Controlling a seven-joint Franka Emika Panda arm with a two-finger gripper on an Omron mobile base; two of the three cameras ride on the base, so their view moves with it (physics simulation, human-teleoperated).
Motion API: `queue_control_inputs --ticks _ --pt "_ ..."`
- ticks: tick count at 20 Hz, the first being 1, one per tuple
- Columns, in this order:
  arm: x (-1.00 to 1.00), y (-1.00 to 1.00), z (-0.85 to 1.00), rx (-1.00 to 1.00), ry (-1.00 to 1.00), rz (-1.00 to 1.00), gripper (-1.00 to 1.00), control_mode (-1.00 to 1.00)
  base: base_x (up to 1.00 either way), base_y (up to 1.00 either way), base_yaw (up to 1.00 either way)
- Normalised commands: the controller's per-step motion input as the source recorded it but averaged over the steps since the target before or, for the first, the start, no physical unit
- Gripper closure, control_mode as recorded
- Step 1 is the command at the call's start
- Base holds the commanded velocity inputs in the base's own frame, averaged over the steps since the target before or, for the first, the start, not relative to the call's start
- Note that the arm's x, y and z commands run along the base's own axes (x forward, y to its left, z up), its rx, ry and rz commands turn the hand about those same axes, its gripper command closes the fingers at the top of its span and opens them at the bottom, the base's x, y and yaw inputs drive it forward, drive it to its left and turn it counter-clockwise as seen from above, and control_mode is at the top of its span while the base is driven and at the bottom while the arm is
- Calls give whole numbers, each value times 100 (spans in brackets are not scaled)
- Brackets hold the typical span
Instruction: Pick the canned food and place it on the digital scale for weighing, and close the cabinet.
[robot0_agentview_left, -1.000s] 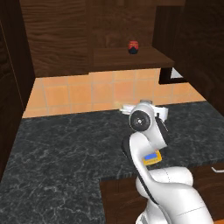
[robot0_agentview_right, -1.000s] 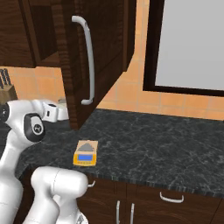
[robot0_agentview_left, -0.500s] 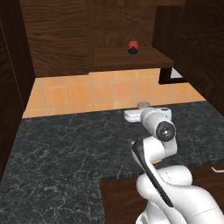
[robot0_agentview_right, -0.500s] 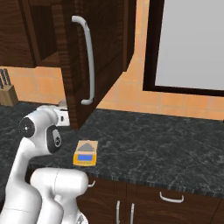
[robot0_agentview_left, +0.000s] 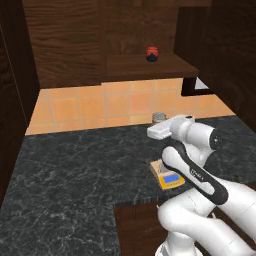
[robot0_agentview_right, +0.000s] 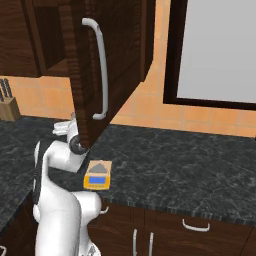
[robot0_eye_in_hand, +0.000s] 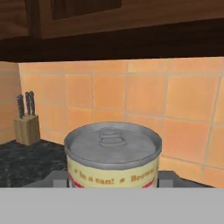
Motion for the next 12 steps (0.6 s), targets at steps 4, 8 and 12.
queue_control_inputs --ticks 4,8,12 --pt "34 53 -57 -5 -16 28 100 -100 0 0 0" --pt "34 28 -44 0 -6 19 100 -100 0 0 0" --pt "5 2 -35 0 0 11 100 -100 0 0 0"
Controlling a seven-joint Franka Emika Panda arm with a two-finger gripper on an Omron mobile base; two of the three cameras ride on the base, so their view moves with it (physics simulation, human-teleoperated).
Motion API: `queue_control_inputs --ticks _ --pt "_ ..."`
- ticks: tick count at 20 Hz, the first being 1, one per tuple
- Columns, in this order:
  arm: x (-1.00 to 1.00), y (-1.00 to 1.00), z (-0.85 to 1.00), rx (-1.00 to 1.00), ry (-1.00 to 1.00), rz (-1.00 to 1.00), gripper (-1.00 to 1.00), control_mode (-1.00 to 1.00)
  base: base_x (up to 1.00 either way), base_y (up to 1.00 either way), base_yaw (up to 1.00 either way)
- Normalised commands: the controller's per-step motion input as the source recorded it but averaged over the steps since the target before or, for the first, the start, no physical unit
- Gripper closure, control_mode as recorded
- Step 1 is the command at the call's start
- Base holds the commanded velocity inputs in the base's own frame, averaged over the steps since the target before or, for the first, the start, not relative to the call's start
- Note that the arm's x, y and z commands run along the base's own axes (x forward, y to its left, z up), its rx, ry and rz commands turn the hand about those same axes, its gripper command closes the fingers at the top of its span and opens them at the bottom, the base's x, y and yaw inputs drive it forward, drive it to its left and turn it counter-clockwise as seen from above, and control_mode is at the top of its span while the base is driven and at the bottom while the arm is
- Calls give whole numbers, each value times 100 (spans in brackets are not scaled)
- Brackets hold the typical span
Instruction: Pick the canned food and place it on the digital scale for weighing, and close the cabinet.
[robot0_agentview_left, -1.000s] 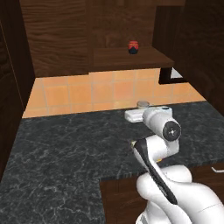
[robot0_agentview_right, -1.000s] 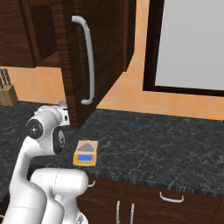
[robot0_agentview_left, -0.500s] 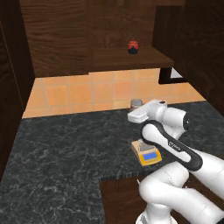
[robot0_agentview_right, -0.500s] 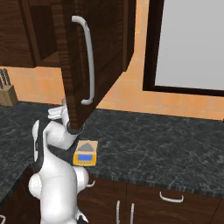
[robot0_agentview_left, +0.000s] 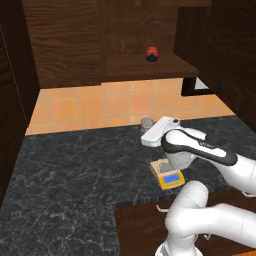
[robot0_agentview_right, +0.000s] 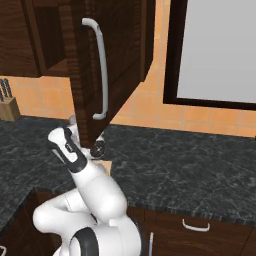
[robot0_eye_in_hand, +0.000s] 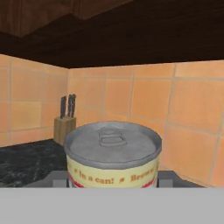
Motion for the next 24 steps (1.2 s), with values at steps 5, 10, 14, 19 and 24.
queue_control_inputs --ticks 5,10,14,19,24 --pt "-21 0 -7 0 1 2 100 -100 0 0 0" --pt "-8 -25 -35 -1 13 1 100 -100 0 0 0" --pt "0 -28 -63 -3 20 4 100 -100 0 0 0" --pt "-21 -5 -53 0 1 13 100 -100 0 0 0" --pt "-3 -5 -68 0 -5 16 100 -100 0 0 0"
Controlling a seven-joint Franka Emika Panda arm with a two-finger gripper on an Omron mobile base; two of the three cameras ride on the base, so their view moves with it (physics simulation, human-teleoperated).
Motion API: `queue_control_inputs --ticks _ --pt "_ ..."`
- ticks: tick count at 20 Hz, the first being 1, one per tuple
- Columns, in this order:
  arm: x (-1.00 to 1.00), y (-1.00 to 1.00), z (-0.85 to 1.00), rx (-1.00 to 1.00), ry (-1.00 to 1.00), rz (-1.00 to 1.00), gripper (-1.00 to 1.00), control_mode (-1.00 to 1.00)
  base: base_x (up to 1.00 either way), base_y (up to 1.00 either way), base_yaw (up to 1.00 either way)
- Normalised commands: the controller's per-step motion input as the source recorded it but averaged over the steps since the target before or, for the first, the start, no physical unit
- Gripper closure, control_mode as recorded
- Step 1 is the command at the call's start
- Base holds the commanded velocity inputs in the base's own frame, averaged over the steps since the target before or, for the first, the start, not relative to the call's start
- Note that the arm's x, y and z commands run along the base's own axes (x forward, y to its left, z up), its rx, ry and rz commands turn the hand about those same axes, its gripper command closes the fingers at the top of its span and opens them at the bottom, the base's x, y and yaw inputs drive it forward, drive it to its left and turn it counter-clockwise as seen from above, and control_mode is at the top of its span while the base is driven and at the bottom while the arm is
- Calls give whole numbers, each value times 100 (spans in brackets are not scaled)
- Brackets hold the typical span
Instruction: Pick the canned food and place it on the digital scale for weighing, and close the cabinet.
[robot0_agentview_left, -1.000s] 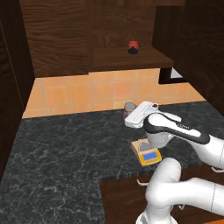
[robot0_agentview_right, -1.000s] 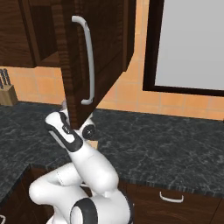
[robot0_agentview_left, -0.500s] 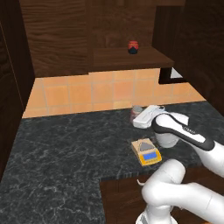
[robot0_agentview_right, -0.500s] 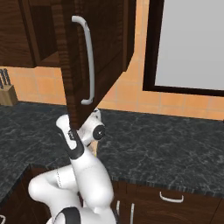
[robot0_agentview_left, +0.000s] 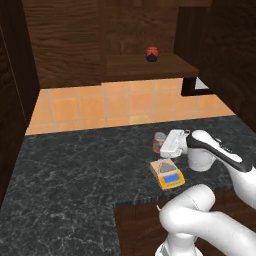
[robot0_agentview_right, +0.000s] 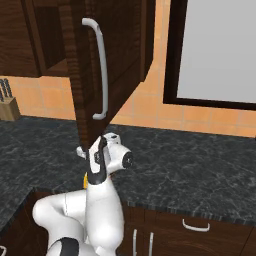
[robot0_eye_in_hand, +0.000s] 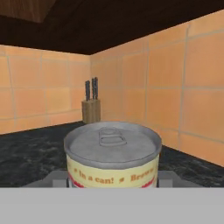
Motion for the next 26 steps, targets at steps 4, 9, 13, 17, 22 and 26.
queue_control_inputs --ticks 4,9,13,17,22,26 --pt "1 -46 -9 7 1 16 100 -100 0 0 0" --pt "0 -26 -29 0 1 16 100 -100 0 0 0" --pt "-3 -25 0 0 8 12 100 -100 0 0 0" --pt "-34 -17 -28 0 -3 11 100 -100 0 0 0" --pt "-43 -3 -41 0 -12 8 100 -100 0 0 0" --pt "-1 -14 -2 0 0 1 100 -100 0 0 0"
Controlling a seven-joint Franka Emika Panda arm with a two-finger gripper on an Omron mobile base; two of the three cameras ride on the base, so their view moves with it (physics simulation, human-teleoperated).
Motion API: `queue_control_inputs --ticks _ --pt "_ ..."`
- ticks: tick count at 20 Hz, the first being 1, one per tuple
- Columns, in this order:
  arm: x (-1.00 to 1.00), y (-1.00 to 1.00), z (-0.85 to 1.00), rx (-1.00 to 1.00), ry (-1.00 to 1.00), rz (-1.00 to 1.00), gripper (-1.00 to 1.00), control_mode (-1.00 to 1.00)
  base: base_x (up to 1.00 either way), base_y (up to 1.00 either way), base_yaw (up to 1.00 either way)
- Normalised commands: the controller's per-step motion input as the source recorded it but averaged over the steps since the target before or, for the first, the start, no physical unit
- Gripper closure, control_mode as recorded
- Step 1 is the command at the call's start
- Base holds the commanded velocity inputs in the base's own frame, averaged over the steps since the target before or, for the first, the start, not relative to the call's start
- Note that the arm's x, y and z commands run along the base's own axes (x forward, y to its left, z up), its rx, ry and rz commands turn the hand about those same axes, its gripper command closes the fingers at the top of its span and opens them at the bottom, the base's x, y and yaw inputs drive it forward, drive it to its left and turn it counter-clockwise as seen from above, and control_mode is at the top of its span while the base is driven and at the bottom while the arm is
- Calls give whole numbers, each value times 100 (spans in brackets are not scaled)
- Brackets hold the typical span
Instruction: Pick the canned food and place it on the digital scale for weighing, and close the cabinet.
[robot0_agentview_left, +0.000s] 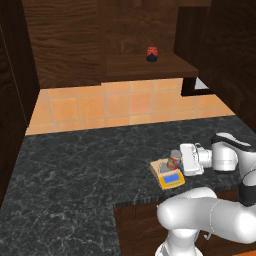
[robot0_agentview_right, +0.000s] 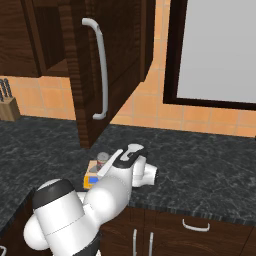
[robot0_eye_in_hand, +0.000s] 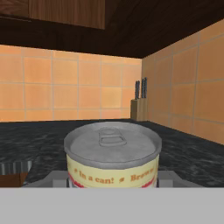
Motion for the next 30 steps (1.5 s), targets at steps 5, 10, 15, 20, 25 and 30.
queue_control_inputs --ticks 5,10,15,20,25,30 --pt "0 7 -10 -1 1 0 100 -100 0 0 0" --pt "11 11 -18 -5 1 0 100 -100 0 0 0" --pt "12 11 -21 -3 0 0 100 -100 0 0 0" --pt "15 25 -12 -2 0 0 100 -100 0 0 0" --pt "-4 7 0 0 0 0 100 -100 0 0 0" --pt "0 13 0 -1 0 0 100 -100 0 0 0"
